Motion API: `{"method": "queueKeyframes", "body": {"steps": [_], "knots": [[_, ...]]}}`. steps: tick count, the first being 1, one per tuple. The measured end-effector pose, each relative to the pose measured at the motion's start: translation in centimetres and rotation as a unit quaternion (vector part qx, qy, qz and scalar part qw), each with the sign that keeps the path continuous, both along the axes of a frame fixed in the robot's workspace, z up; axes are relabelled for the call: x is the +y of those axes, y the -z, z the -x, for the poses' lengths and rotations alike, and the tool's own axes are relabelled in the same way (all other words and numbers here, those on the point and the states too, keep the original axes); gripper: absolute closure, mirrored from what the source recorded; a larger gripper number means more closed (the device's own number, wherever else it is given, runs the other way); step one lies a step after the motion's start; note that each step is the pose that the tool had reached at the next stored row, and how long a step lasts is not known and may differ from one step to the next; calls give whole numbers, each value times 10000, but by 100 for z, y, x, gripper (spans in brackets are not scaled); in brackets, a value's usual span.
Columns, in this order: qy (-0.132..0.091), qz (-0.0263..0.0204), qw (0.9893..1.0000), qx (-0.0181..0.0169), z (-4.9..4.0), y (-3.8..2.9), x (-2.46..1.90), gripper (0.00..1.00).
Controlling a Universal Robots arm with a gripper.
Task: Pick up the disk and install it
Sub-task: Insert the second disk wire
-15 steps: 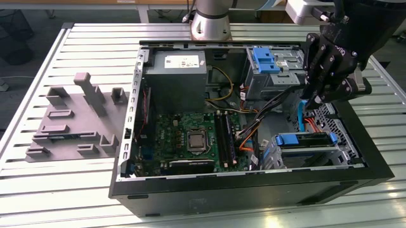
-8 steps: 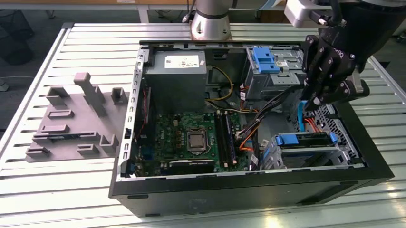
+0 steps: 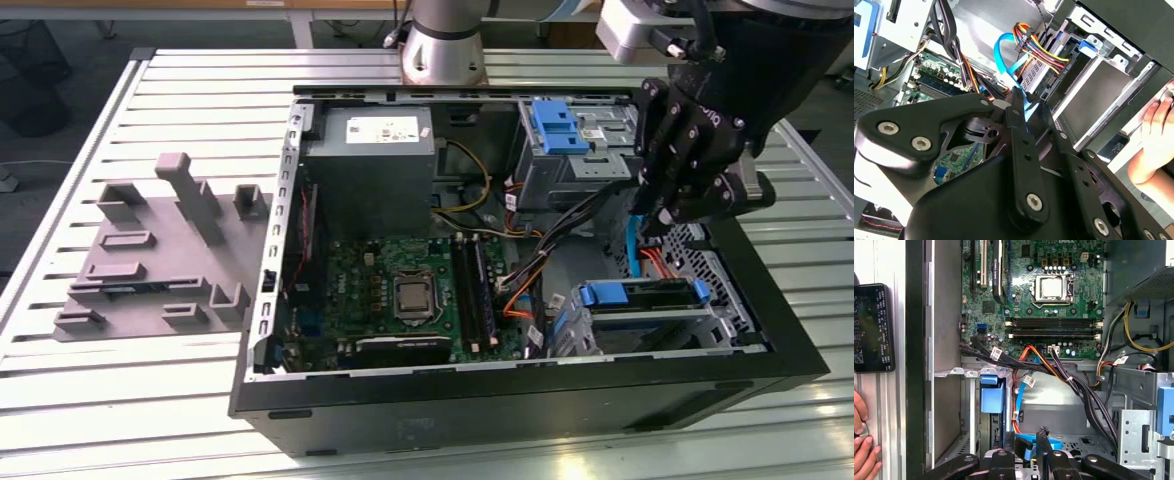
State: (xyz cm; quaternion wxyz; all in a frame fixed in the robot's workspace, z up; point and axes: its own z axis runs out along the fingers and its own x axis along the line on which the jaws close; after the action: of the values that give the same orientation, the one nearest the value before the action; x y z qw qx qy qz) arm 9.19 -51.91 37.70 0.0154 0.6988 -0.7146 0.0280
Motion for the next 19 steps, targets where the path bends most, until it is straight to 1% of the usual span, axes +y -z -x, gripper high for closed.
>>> {"method": "queueKeyframes", "body": {"steps": [3, 4, 5, 7, 17, 18, 19], "knots": [[0, -1, 10000, 0, 0, 1, 0, 71], [0, -1, 10000, 0, 0, 1, 0, 77], [0, -1, 10000, 0, 0, 2, 0, 77], [0, 0, 10000, 0, 0, 1, 0, 89], [0, -1, 10000, 0, 0, 2, 0, 89], [0, -1, 10000, 0, 0, 2, 0, 82], [0, -1, 10000, 0, 0, 2, 0, 82]]}}
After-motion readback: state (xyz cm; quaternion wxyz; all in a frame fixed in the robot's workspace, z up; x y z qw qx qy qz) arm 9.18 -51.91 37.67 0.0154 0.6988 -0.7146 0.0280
